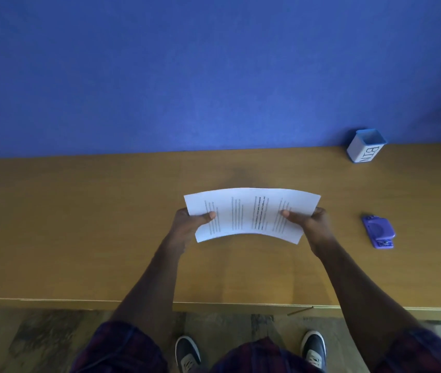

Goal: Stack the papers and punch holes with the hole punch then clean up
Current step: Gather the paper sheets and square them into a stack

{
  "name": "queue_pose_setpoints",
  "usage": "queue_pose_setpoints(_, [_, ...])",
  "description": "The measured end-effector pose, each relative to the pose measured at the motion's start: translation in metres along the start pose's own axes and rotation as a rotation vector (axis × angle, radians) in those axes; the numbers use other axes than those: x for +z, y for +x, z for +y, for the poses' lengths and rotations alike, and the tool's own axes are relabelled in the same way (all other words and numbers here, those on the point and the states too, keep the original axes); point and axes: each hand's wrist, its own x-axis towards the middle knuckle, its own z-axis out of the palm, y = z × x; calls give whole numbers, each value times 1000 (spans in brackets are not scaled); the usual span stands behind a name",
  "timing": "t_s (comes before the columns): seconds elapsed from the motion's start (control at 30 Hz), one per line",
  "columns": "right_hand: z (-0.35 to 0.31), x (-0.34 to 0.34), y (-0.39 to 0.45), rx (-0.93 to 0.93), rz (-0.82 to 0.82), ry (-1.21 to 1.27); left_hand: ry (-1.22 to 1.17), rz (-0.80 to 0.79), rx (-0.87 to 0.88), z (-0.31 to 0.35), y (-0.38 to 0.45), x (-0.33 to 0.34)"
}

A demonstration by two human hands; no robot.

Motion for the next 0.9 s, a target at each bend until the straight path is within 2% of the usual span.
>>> queue_pose_setpoints(0.13, [17, -5, -8, 111, 31, -173, 137, 70, -88, -9, -5, 12])
queue_pose_setpoints(0.2, [12, -3, -8, 82, 21, -106, 32, 93, -67, -8, -7, 12])
queue_pose_setpoints(0.3, [2, -1, -3, 13, 1, 19, -181, -42, 13, -5, -8, 5])
queue_pose_setpoints(0.37, [4, -2, -3, 37, 22, -14, -95, -17, 0, -6, -8, 6])
queue_pose_setpoints(0.43, [13, -6, -5, 104, 82, -147, 113, 57, -43, -13, -8, 9])
queue_pose_setpoints(0.5, [24, -10, -6, 134, 123, -264, 206, 103, -80, -22, -9, 13])
queue_pose_setpoints(0.6, [34, -8, -6, 57, 202, -278, 39, 217, -114, -25, -12, 14])
queue_pose_setpoints(0.7, [36, -1, -7, 182, 262, -251, -196, 206, -168, -24, -15, 17])
queue_pose_setpoints(0.8, [34, 16, -11, 353, 113, -164, -355, 115, -206, -23, -17, 26])
queue_pose_setpoints(0.9, [18, 37, -12, 359, -87, -47, -470, -8, -209, -23, -20, 37])
